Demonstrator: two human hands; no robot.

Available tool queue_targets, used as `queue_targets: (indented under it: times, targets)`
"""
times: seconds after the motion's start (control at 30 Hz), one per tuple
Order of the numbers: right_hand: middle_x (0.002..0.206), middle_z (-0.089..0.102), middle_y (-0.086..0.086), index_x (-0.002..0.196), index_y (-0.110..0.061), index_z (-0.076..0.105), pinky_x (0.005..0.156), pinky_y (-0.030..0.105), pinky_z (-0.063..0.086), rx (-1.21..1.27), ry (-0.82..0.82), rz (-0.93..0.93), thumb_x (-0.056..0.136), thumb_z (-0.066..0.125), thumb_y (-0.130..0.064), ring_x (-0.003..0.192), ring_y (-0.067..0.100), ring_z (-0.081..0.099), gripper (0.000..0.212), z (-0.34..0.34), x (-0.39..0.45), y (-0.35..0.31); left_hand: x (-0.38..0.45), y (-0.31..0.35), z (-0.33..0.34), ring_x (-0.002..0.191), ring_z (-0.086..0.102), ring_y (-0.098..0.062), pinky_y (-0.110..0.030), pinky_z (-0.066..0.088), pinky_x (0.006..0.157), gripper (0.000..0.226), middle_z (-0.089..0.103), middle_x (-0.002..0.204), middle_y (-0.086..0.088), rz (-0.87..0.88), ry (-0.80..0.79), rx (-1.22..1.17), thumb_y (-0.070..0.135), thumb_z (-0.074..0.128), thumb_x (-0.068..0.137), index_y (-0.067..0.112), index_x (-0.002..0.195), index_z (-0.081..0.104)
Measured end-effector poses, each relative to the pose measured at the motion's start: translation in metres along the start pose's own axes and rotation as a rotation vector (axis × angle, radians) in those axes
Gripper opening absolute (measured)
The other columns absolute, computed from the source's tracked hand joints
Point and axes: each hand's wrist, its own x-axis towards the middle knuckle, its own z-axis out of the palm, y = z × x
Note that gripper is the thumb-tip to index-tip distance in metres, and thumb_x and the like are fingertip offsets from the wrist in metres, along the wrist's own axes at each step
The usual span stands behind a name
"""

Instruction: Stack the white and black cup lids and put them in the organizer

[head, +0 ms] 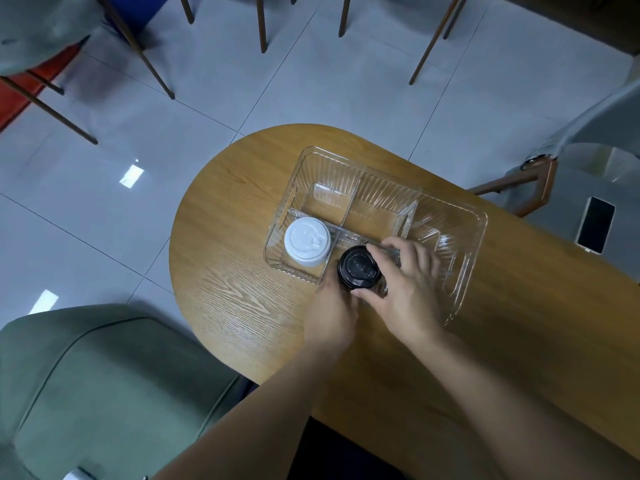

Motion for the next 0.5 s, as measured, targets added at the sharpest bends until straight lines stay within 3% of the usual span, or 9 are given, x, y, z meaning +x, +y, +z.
queue_targets:
  times: [0.17,0.27,0.37,0.5]
  targets:
    - [0.149,0.052,0.001,0.149,-0.024,0.063,0.119,0.055,0.035,0.001,-0.024,0.01,0.075,0.089,-0.068,0.138,0.031,0.047,0.09,0.002,0.001,0.0,0.002,0.0,-0.004,0.122,0.073,-0.026,-0.028,0.047,0.084,0.079,0.074,0.141,0.0,0.002,-0.012,-0.018,0.014,0.076,0.099,0.026,0.168,0.041]
    - [0.155,0.05,0.0,0.15,-0.022,0.062,0.121,0.055,0.034,0.03,-0.034,0.021,0.076,0.088,-0.069,0.142,0.03,0.045,0.091,0.002,-0.002,0.001,-0.002,-0.001,-0.008,0.13,0.069,-0.023,-0.026,0.048,0.091,0.089,0.069,0.151,0.0,0.017,-0.029,0.002,0.018,0.081,0.096,0.026,0.172,0.035]
    - [0.158,0.05,-0.001,0.15,-0.021,0.062,0.122,0.053,0.033,0.066,-0.021,0.031,0.081,0.084,-0.07,0.145,0.029,0.045,0.088,-0.003,-0.007,-0.002,-0.012,-0.002,-0.014,0.138,0.064,-0.023,-0.033,0.053,0.105,0.094,0.061,0.161,0.003,0.068,-0.039,-0.019,0.017,0.08,0.096,0.029,0.174,0.029]
    - [0.159,0.049,-0.003,0.151,-0.023,0.061,0.122,0.051,0.033,0.108,-0.003,0.053,0.092,0.075,-0.069,0.147,0.027,0.046,0.076,-0.019,-0.021,-0.004,-0.032,-0.004,-0.028,0.131,0.068,-0.022,-0.039,0.055,0.114,0.099,0.05,0.17,0.011,0.122,-0.073,-0.02,0.018,0.077,0.099,0.038,0.177,0.019]
